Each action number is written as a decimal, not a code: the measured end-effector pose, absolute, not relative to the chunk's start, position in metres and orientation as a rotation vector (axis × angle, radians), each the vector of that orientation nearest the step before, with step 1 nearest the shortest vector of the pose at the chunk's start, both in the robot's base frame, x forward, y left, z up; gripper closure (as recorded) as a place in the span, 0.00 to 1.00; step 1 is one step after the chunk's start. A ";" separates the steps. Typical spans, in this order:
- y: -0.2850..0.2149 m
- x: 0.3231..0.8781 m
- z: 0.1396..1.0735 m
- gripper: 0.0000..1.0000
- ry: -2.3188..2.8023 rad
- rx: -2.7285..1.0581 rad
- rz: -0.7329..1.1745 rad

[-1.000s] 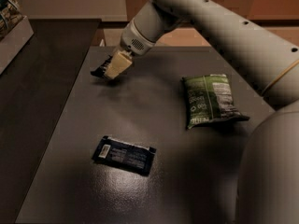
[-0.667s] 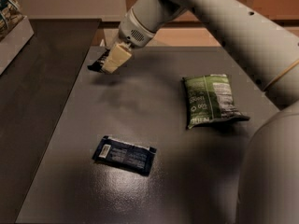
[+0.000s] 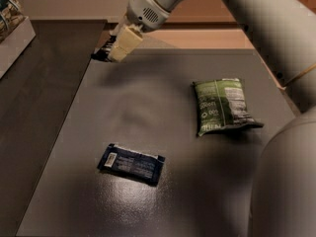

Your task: Pick rxbar chocolate

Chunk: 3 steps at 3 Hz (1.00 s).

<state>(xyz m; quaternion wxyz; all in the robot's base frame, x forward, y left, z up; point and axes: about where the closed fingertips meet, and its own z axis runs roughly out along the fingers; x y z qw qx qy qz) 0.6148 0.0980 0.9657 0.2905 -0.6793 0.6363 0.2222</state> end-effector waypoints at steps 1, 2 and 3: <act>0.094 0.609 0.988 1.00 1.659 -1.830 0.582; 0.085 0.597 1.027 1.00 1.583 -1.848 0.556; 0.085 0.597 1.027 1.00 1.583 -1.848 0.556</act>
Offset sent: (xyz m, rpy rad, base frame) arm -0.0177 -0.0198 0.0709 0.0208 -0.0851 0.0582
